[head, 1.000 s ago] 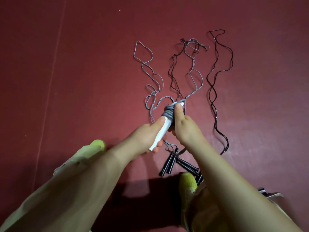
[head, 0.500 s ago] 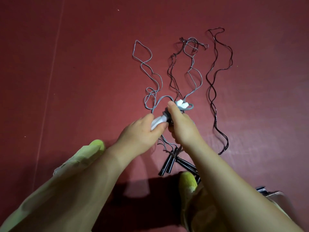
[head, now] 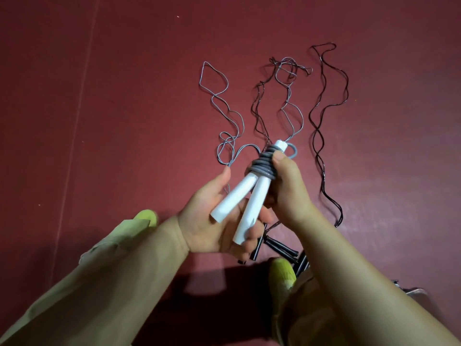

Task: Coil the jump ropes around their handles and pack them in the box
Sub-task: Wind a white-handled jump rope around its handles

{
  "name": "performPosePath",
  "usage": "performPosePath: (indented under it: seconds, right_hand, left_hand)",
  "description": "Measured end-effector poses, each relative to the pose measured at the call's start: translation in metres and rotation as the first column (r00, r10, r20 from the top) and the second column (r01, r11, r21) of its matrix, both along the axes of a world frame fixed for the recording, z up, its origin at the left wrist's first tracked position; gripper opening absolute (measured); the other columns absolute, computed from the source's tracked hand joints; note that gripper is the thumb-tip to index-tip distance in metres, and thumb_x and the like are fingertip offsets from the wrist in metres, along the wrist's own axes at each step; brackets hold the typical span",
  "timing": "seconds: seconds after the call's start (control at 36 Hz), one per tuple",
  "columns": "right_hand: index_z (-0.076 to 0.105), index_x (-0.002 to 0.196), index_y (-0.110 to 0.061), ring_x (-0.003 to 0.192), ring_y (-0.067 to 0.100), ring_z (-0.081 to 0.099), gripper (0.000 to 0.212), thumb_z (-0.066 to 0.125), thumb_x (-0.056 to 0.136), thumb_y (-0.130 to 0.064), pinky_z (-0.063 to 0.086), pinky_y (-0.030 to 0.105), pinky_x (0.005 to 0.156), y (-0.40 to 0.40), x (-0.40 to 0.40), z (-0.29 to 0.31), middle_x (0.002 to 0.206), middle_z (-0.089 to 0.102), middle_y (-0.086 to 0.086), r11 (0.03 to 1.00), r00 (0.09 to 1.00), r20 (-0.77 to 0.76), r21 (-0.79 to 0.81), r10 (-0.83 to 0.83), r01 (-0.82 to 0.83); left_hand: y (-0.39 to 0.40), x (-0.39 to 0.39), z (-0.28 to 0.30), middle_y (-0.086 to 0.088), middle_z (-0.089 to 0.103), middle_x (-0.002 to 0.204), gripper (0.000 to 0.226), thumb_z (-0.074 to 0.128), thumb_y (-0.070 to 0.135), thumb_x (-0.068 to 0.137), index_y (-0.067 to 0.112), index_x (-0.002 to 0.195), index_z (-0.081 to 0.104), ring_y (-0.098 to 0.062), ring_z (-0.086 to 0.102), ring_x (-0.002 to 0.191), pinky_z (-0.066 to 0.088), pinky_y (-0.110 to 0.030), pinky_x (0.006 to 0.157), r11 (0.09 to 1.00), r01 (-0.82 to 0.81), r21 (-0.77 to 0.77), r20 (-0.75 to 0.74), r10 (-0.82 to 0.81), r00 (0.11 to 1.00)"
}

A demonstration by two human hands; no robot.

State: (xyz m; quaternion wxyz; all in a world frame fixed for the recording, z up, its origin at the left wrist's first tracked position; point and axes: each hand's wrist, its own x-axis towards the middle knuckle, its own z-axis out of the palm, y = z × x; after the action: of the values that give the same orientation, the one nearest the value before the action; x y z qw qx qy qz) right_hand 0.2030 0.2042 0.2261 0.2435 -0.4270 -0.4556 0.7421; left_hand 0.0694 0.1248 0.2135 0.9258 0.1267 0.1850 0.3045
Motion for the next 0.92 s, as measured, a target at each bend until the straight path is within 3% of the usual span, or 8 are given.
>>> performPosePath:
  seconds: [0.08, 0.19, 0.31, 0.44, 0.5, 0.58, 0.78, 0.92]
  right_hand:
    - [0.051, 0.071, -0.016, 0.043, 0.012, 0.044, 0.047, 0.043, 0.072, -0.062, 0.034, 0.022, 0.043, 0.004, 0.000, -0.002, 0.049, 0.048, -0.002, 0.999, 0.998, 0.060, -0.026, 0.032, -0.031]
    - [0.051, 0.066, -0.010, 0.044, 0.021, 0.037, 0.075, 0.033, 0.069, -0.083, 0.028, 0.032, 0.050, 0.008, 0.002, -0.007, 0.049, 0.043, 0.006, 0.987, 0.958, 0.251, 0.039, 0.142, -0.157]
    - [0.048, 0.061, -0.013, 0.045, 0.020, 0.043, 0.071, 0.020, 0.092, -0.071, 0.038, 0.034, 0.057, 0.007, 0.001, -0.005, 0.052, 0.044, 0.004, 0.983, 0.911, 0.388, 0.055, 0.143, -0.178]
    - [0.055, 0.065, -0.010, 0.052, 0.024, 0.050, 0.073, 0.027, 0.087, -0.074, 0.052, 0.051, 0.072, 0.006, 0.001, -0.010, 0.049, 0.044, 0.000, 0.981, 0.866, 0.487, 0.080, 0.116, -0.177]
    - [0.054, 0.062, -0.009, 0.059, 0.029, 0.065, 0.073, 0.025, 0.091, -0.069, 0.049, 0.044, 0.066, 0.007, 0.001, -0.010, 0.046, 0.047, -0.001, 0.974, 0.836, 0.535, 0.103, 0.117, -0.202]
    - [0.044, 0.056, -0.015, 0.062, 0.024, 0.071, 0.064, 0.022, 0.099, -0.057, 0.035, 0.026, 0.052, 0.008, 0.004, -0.010, 0.043, 0.046, -0.001, 0.967, 0.802, 0.593, 0.154, 0.073, -0.202]
    - [0.060, 0.071, 0.004, 0.042, 0.012, 0.058, 0.081, 0.015, 0.099, -0.058, 0.034, 0.028, 0.054, 0.004, 0.004, -0.012, 0.045, 0.054, 0.004, 0.943, 0.750, 0.656, 0.193, 0.080, -0.270]
    - [0.064, 0.069, -0.012, 0.046, 0.016, 0.048, 0.084, 0.015, 0.084, -0.078, 0.034, 0.028, 0.054, 0.001, 0.000, -0.017, 0.052, 0.055, -0.001, 0.968, 0.800, 0.581, 0.081, 0.148, -0.238]
  left_hand:
    - [0.004, 0.001, 0.004, -0.003, 0.056, 0.060, 0.080, 0.023, 0.080, 0.075, 0.014, 0.078, 0.068, -0.019, 0.052, 0.049, 0.033, -0.027, 0.053, 0.997, -0.057, -0.046, -0.170, 0.048, 0.984]
    - [0.009, -0.001, 0.007, -0.004, 0.053, 0.061, 0.067, 0.027, 0.069, 0.079, 0.014, 0.076, 0.066, -0.019, 0.046, 0.049, 0.034, -0.025, 0.051, 0.982, -0.172, -0.078, -0.315, 0.140, 0.939]
    - [0.011, -0.005, -0.003, -0.008, 0.052, 0.075, 0.057, 0.036, 0.064, 0.086, 0.019, 0.083, 0.071, -0.023, 0.048, 0.060, 0.028, -0.032, 0.059, 0.977, -0.214, -0.004, -0.499, 0.184, 0.847]
    - [0.011, 0.000, 0.002, -0.006, 0.054, 0.061, 0.051, 0.029, 0.053, 0.095, 0.013, 0.084, 0.058, -0.021, 0.049, 0.050, 0.023, -0.033, 0.054, 0.964, -0.234, 0.125, -0.690, 0.254, 0.678]
    - [0.011, 0.003, 0.004, -0.006, 0.055, 0.061, 0.048, 0.030, 0.048, 0.098, 0.011, 0.084, 0.058, -0.019, 0.051, 0.048, 0.030, -0.031, 0.053, 0.952, -0.275, 0.133, -0.726, 0.283, 0.627]
    - [0.013, 0.004, 0.004, -0.005, 0.056, 0.056, 0.051, 0.033, 0.048, 0.098, 0.009, 0.076, 0.059, -0.016, 0.052, 0.045, 0.040, -0.025, 0.048, 0.951, -0.270, 0.149, -0.831, 0.269, 0.488]
    - [0.017, -0.003, -0.003, -0.003, 0.058, 0.067, 0.058, 0.037, 0.070, 0.073, 0.016, 0.070, 0.057, -0.022, 0.053, 0.063, 0.046, -0.035, 0.071, 0.961, -0.104, 0.254, -0.955, 0.267, 0.131]
    - [0.015, -0.006, -0.009, 0.002, 0.052, 0.074, 0.045, 0.047, 0.060, 0.088, 0.017, 0.075, 0.052, -0.021, 0.047, 0.072, 0.035, -0.032, 0.062, 0.963, 0.005, 0.268, -0.960, 0.267, -0.081]
